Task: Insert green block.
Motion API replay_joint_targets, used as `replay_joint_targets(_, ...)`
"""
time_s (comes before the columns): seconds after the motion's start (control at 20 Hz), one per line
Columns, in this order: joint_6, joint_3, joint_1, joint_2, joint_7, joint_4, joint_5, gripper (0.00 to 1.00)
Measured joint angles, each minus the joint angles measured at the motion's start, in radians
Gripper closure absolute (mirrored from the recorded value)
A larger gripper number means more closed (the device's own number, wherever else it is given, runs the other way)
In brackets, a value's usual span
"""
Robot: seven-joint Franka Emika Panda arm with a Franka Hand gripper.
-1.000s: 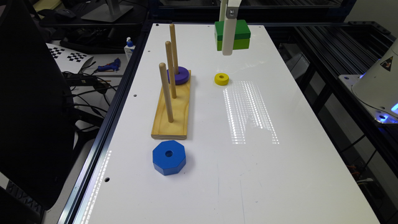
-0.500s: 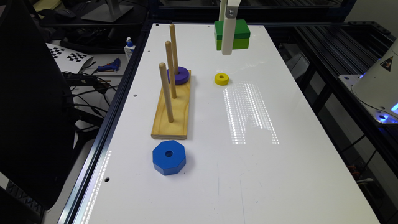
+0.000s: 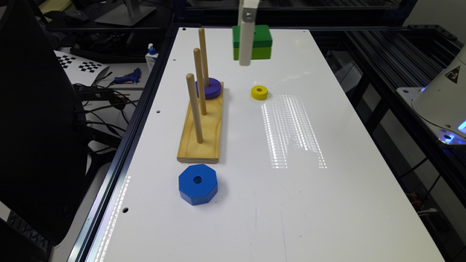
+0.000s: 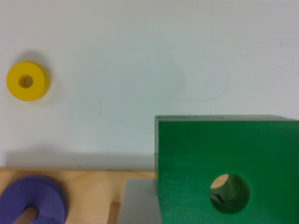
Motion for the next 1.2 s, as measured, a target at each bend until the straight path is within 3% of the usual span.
replay_joint_targets(0.2, -0.002, 0.0, 0.001, 0.048, 0.0, 0.059, -0.0026, 1.0)
replay_joint_targets(0.9, -0.006, 0.006, 0.004, 0.162, 0.001, 0.199, -0.0097, 1.0)
replay_joint_targets(1.2, -0.018, 0.006, 0.004, 0.185, 0.001, 0.231, -0.0115, 1.0)
